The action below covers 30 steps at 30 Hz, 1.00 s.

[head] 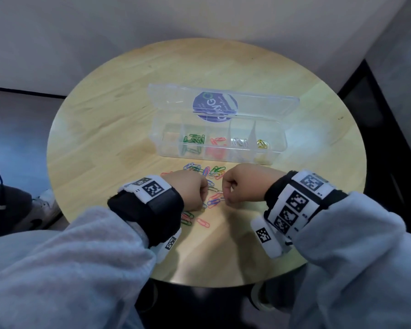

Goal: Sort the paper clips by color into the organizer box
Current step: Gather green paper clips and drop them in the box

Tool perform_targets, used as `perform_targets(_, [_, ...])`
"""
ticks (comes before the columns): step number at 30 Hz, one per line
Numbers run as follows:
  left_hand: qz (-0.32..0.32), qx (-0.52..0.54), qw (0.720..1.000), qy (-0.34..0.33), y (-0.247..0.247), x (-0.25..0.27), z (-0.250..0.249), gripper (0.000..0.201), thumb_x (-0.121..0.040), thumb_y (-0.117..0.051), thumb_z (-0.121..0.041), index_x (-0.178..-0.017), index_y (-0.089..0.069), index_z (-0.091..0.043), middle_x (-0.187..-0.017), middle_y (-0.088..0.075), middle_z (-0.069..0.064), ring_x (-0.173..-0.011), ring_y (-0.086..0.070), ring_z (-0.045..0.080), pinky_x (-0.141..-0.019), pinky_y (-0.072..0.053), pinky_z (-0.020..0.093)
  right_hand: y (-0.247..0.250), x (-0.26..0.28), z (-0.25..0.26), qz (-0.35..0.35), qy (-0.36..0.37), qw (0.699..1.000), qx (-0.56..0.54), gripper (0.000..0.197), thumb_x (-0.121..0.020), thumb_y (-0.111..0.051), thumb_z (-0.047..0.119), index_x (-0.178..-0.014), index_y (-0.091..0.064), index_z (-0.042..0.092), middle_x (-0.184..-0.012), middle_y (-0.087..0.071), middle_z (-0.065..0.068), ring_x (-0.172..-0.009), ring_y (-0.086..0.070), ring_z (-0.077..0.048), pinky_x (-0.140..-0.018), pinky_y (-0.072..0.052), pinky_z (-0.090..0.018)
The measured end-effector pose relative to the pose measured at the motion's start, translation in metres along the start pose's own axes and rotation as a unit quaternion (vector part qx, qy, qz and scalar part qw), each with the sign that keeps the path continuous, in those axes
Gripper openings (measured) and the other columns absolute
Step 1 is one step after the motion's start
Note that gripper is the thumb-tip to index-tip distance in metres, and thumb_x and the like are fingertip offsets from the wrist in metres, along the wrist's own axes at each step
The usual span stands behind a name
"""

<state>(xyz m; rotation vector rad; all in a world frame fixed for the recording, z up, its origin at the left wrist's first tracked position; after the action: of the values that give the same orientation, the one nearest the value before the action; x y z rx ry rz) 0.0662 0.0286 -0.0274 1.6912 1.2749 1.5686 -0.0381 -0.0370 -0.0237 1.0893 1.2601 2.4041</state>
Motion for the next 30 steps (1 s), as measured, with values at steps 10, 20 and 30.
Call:
perform_targets(10, [0.031, 0.02, 0.999, 0.018, -0.005, -0.001, 0.011, 0.022, -0.077, -0.066, -0.021, -0.061, -0.051, -0.02, -0.061, -0.051, -0.009, -0.069, -0.051, 0.014, -0.051, -0.031, 0.019, 0.0, -0.002, -0.016, 0.052, -0.042, 0.962, -0.266, 0.021, -0.085, -0.053, -0.004, -0.08, -0.059, 0.016, -0.064, -0.058, -0.004, -0.053, -0.053, -0.015, -0.056, -0.051, -0.024])
perform_targets(20, [-0.011, 0.407, 0.913, 0.004, 0.035, 0.017, 0.043, 0.031, -0.078, -0.065, 0.004, -0.059, -0.048, -0.013, -0.053, -0.051, 0.002, -0.042, -0.042, 0.007, -0.042, -0.034, 0.012, -0.005, -0.01, -0.013, 0.057, -0.056, 0.927, -0.367, 0.024, -0.087, -0.034, -0.006, -0.077, -0.047, 0.012, -0.062, -0.053, -0.01, -0.052, -0.049, -0.022, -0.044, -0.04, -0.026])
perform_targets(30, [0.002, 0.575, 0.814, 0.087, 0.029, 0.019, 0.066, 0.032, -0.085, -0.038, 0.008, -0.074, -0.059, -0.013, -0.054, -0.05, 0.006, -0.052, -0.046, 0.011, -0.043, -0.033, 0.013, -0.005, -0.003, 0.013, 0.011, 0.026, 0.997, -0.077, 0.015, -0.077, -0.067, 0.014, -0.075, -0.057, 0.025, -0.056, -0.043, 0.009, -0.051, -0.04, -0.004, -0.055, -0.033, -0.022])
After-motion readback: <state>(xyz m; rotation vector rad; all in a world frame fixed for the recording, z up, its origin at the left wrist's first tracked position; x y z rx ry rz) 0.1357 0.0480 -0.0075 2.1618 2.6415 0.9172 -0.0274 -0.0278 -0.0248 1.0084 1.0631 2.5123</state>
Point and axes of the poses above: each hand's wrist, its own x-axis away from the middle knuckle, its own y-axis out of the back of the hand, z = x × y, the point moved 4 cm from there along -x, towards the middle knuckle
